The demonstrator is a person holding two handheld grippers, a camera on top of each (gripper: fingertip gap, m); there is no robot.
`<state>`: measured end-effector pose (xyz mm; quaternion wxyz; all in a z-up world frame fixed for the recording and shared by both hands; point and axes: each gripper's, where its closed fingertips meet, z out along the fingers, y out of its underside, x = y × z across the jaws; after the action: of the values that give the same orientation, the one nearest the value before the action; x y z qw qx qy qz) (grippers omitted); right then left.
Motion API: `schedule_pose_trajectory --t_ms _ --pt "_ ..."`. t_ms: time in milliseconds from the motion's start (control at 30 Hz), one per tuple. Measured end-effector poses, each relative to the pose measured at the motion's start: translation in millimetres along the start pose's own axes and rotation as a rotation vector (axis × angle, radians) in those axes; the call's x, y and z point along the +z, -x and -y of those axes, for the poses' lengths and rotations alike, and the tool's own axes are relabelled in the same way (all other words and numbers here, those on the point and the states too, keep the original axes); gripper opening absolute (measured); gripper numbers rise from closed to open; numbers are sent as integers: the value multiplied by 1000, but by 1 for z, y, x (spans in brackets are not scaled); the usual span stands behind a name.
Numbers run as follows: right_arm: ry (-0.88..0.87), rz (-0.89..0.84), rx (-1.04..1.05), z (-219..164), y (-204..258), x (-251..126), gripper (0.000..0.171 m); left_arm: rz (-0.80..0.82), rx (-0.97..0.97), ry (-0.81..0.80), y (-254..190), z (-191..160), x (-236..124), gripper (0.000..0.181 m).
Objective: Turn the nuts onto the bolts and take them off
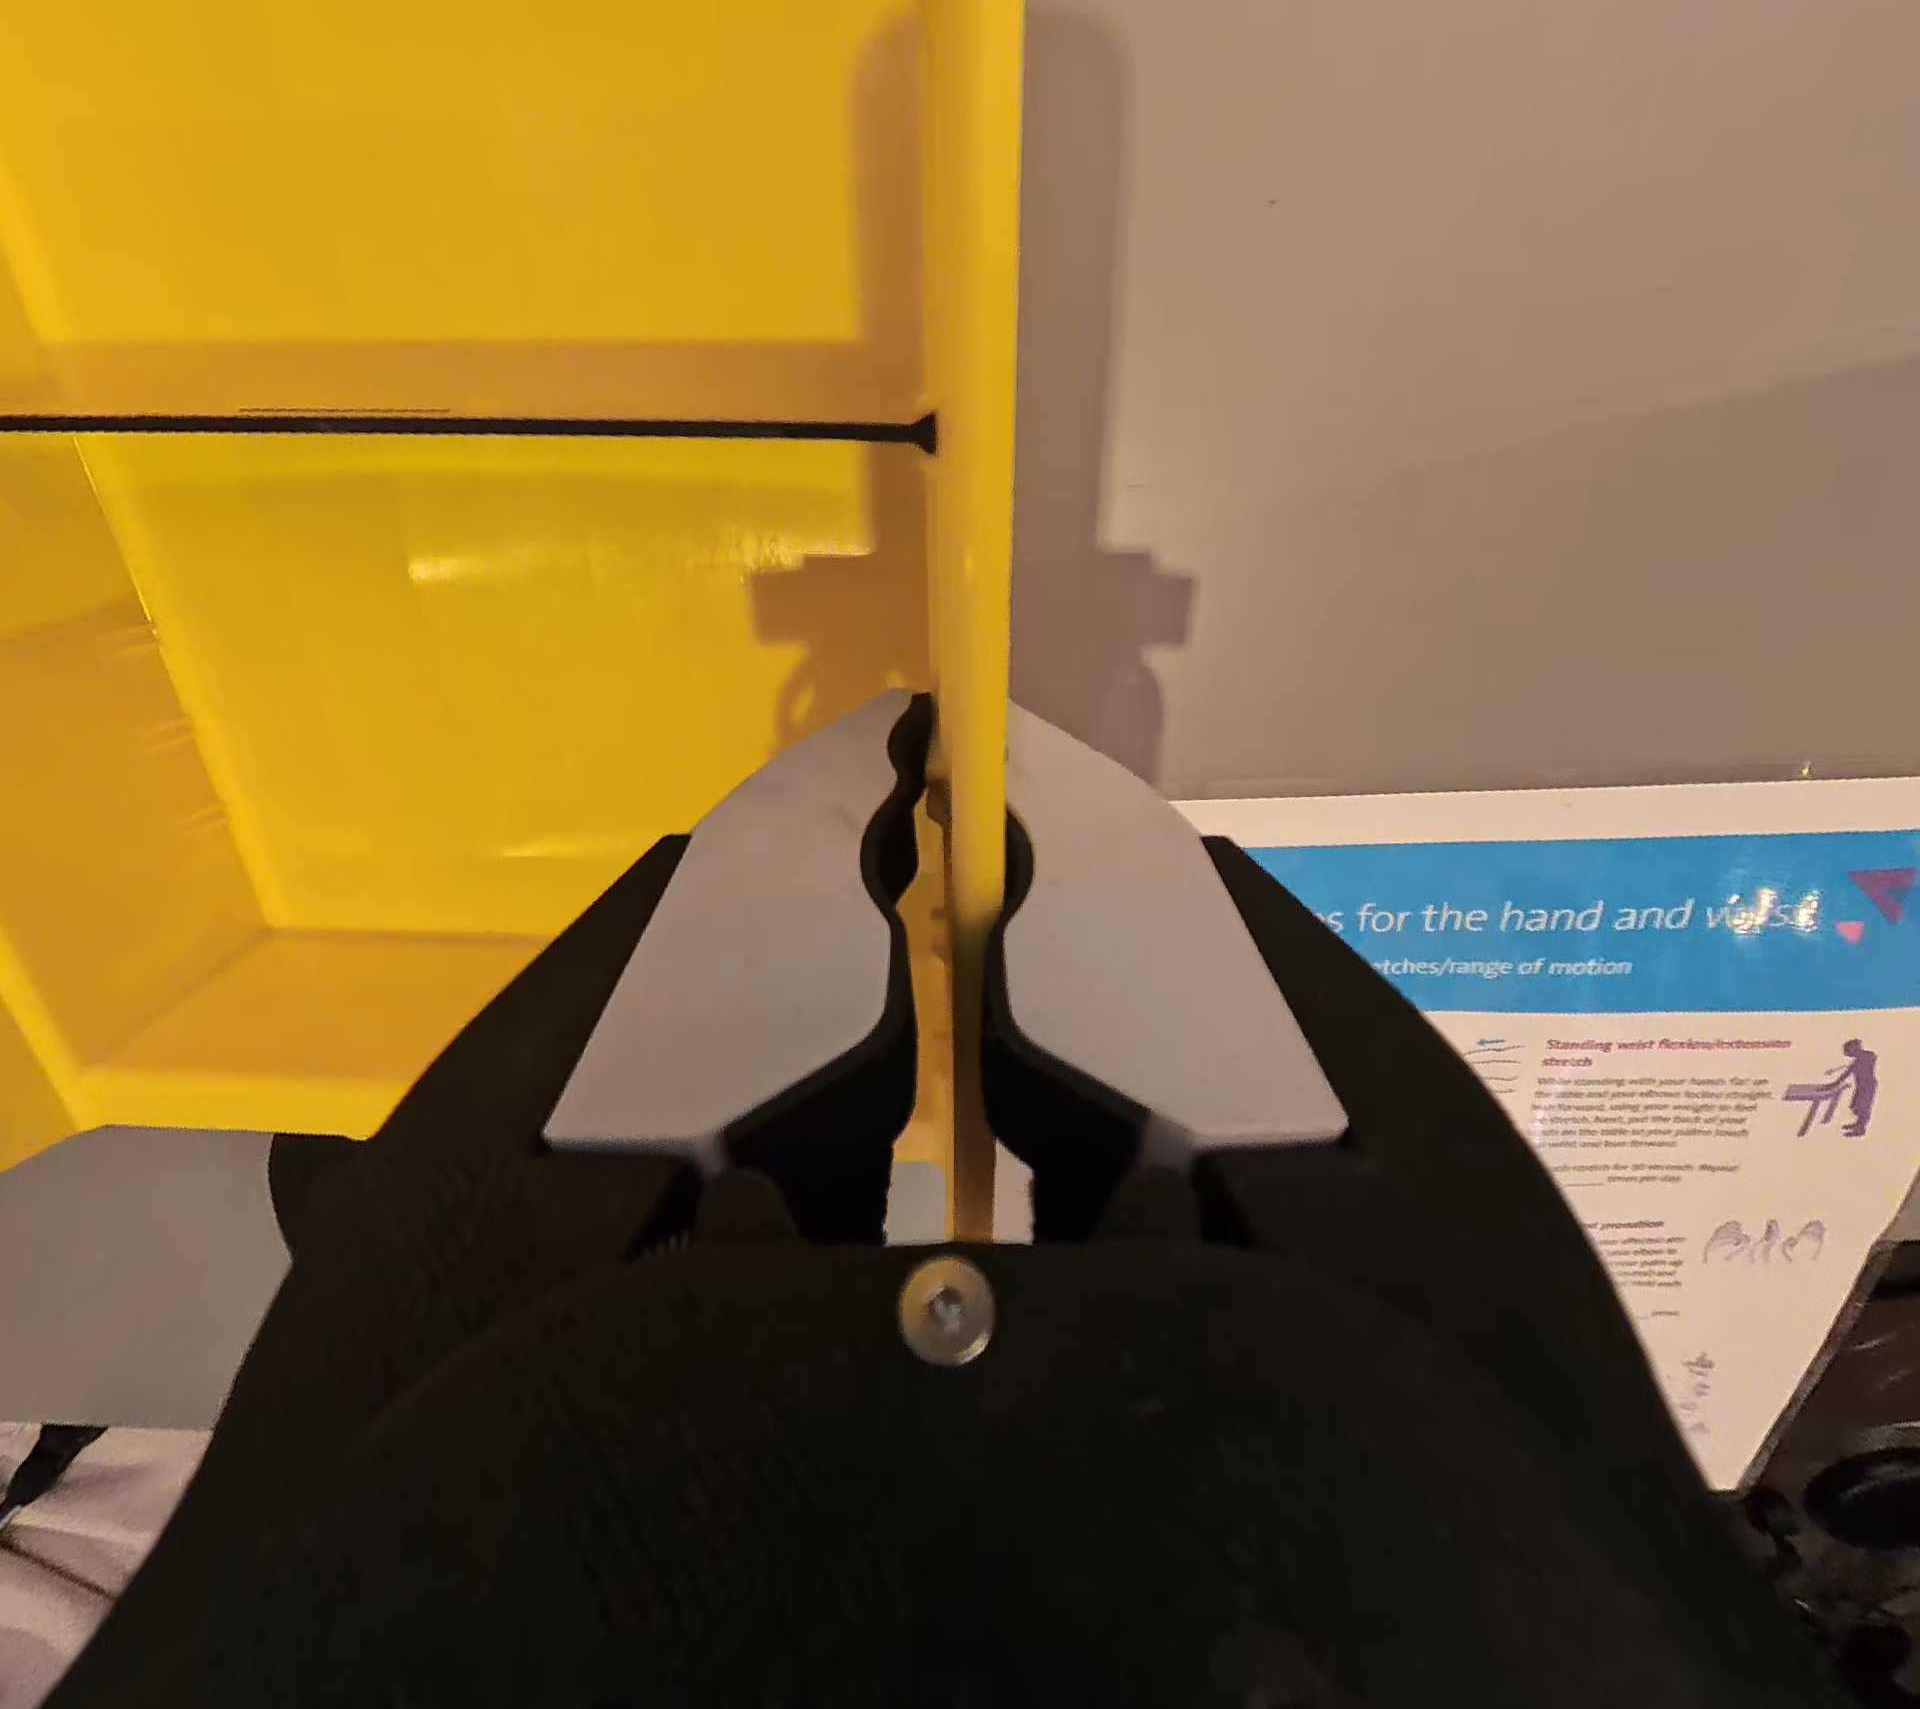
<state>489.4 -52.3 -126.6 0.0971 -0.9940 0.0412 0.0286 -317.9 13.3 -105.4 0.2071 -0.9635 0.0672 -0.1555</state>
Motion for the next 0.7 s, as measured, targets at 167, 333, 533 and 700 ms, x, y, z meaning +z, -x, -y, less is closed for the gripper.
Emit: schedule_pose_trajectory --t_ms 167,333,533,700 --pt "-6 -44 -73 1 -3 5 26 45 -54 -55 4 7 -10 20" --pt "-135 -128 -119 20 -5 -15 45 166 -92 -206 1 21 -63 42" --pt "-534 -135 -95 68 22 -102 52 -79 -2 -174 -87 25 -67 43" --pt "-971 40 -141 85 103 -193 52 -37 -33 128 -84 7 -4 29"
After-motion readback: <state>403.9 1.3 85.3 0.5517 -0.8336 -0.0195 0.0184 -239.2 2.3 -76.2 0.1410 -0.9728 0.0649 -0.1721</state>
